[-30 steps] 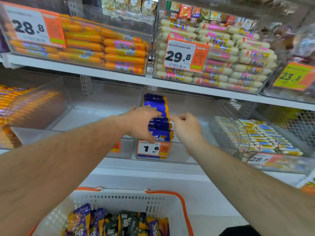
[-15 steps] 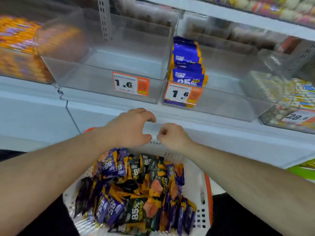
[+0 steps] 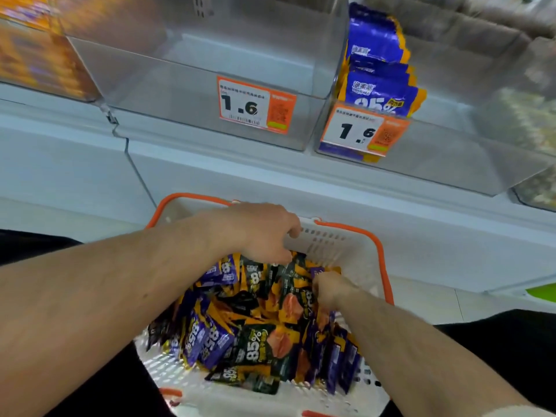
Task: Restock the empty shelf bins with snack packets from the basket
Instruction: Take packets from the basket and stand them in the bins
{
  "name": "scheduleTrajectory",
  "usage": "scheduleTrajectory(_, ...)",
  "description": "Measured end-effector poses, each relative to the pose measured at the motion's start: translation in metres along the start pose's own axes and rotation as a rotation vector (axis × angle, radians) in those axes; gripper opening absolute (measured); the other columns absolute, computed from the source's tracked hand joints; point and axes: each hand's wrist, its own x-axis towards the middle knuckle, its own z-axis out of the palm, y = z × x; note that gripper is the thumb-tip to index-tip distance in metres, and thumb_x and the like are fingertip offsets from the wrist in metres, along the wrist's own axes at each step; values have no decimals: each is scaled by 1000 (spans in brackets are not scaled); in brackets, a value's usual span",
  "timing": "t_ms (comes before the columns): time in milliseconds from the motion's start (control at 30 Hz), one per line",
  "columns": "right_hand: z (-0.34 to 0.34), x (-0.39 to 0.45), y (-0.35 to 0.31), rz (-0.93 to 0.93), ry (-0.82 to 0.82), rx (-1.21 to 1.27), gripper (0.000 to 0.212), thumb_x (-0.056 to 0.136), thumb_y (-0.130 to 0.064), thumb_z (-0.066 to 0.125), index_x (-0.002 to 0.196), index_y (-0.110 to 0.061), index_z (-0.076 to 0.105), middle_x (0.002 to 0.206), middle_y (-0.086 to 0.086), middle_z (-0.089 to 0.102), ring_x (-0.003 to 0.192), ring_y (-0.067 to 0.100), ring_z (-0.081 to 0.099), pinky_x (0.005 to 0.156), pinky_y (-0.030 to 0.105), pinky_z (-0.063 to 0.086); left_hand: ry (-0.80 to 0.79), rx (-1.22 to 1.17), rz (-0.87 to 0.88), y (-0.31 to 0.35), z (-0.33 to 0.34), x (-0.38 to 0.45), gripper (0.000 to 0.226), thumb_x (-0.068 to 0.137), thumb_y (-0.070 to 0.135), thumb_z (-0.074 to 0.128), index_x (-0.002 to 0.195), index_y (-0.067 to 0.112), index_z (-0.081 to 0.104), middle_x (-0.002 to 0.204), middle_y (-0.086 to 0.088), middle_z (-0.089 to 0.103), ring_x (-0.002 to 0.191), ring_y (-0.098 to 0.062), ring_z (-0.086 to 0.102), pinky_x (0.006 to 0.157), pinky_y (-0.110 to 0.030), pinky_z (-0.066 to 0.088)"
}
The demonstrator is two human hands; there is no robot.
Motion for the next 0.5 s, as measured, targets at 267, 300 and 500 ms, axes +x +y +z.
scheduleTrajectory(267, -73, -25, -15, -175, 21, -229, 7, 85, -9, 63, 87, -12, 69, 87, 7, 67, 71, 23, 56, 63, 37, 51, -30, -81, -33, -6, -3, 2, 58, 94, 43, 57, 145, 25, 38, 148, 1, 41, 130, -21, 44, 104, -36, 41)
scheduleTrajectory(300, -90, -35, -18, -214, 63, -241, 5, 84, -10, 62, 85, -13, 67, 86, 6, 66, 73, 24, 57, 64, 37, 51, -34, -95, -45, -8, -4, 2, 61, 93, 43, 58, 146, 23, 36, 148, 0, 41, 130, -21, 44, 104, -35, 40)
scheduleTrajectory(500, -174, -100, -16, -331, 303, 151, 9, 93, -8, 57, 95, -15, 63, 87, -3, 59, 81, 14, 53, 64, 21, 43, 37, -292, -164, -28, -23, -4, 95, 80, 49, 74, 152, 21, 19, 152, -1, 37, 128, -22, 48, 101, -31, 41)
